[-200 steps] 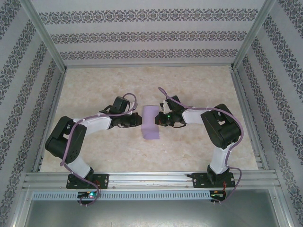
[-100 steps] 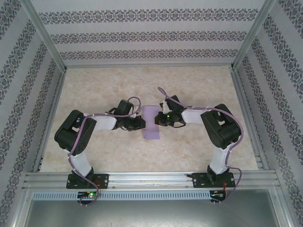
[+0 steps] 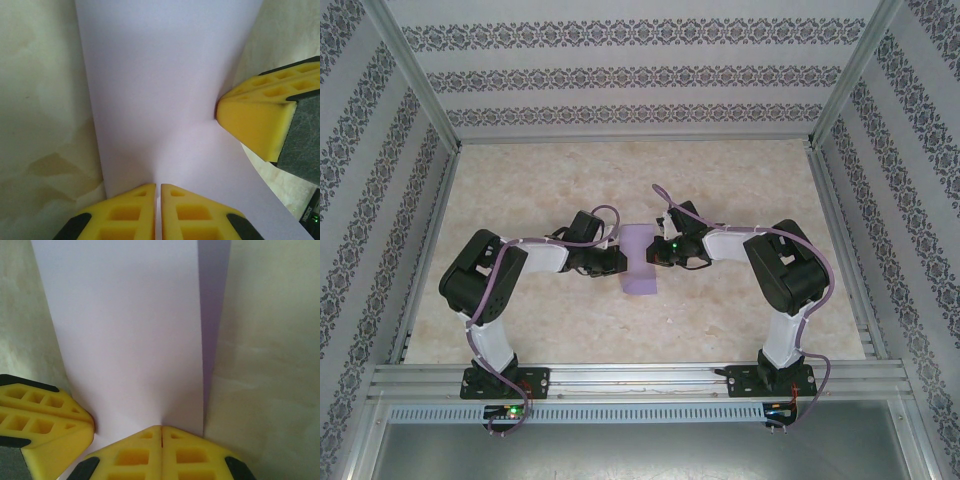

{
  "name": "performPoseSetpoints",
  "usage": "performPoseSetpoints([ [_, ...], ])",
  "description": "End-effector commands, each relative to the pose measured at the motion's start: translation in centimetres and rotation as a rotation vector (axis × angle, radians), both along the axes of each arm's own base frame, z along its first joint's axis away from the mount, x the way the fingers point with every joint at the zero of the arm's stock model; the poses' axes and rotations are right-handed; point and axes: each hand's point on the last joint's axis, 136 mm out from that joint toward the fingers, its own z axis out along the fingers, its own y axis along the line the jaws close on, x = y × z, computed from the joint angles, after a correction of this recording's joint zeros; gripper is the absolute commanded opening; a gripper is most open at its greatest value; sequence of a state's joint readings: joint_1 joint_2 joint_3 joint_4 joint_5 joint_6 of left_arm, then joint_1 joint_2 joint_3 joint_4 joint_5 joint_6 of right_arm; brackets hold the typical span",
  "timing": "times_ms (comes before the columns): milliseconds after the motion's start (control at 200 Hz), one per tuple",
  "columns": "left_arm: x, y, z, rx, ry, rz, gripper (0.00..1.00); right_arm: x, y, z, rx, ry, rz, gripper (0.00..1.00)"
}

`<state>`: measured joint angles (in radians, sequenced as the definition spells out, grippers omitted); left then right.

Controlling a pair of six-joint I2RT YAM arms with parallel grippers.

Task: Fold a paper plane with a square sheet of paper (fold left side to right side)
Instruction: Hold the square sheet of paper at the center of the table.

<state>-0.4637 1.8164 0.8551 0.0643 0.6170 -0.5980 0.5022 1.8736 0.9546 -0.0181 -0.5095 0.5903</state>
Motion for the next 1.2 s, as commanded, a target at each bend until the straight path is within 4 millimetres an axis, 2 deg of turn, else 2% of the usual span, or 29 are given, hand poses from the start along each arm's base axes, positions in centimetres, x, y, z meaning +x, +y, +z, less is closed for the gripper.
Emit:
performPoseSetpoints([
  [0,-1.3,1.1,-2.5,0.097,0.050,-0.016,0.10,-1.3,-0.4,-0.6,-0.054,0.037,0.017,0.00],
  [240,-1.4,1.4,-2.7,0.114,0.052,-0.018,0.10,0.2,2.0,4.1,0.088,-0.056,0.042,0.00],
  [390,-1.4,1.5,-2.8,0.120,0.052,-0.015,0.10,0.5,3.3,4.9,0.136,-0.075,0.060,0.00],
  [685,-1.4,1.4,-2.8,0.118,0.053,-0.017,0.10,1.6,5.6,3.8,0.157,-0.070,0.091,0.00],
  [859,-1.3,1.2,-2.5,0.103,0.050,-0.018,0.10,1.8,5.3,1.9,0.126,-0.041,0.077,0.00],
  [1024,-1.1,0.9,-1.9,0.091,0.041,-0.020,0.10,1.2,4.7,-0.3,0.083,0.011,0.062,0.00],
  [1194,-0.7,0.4,-0.3,0.055,0.021,-0.028,0.10,0.3,4.0,-1.8,0.065,0.067,0.037,0.00],
])
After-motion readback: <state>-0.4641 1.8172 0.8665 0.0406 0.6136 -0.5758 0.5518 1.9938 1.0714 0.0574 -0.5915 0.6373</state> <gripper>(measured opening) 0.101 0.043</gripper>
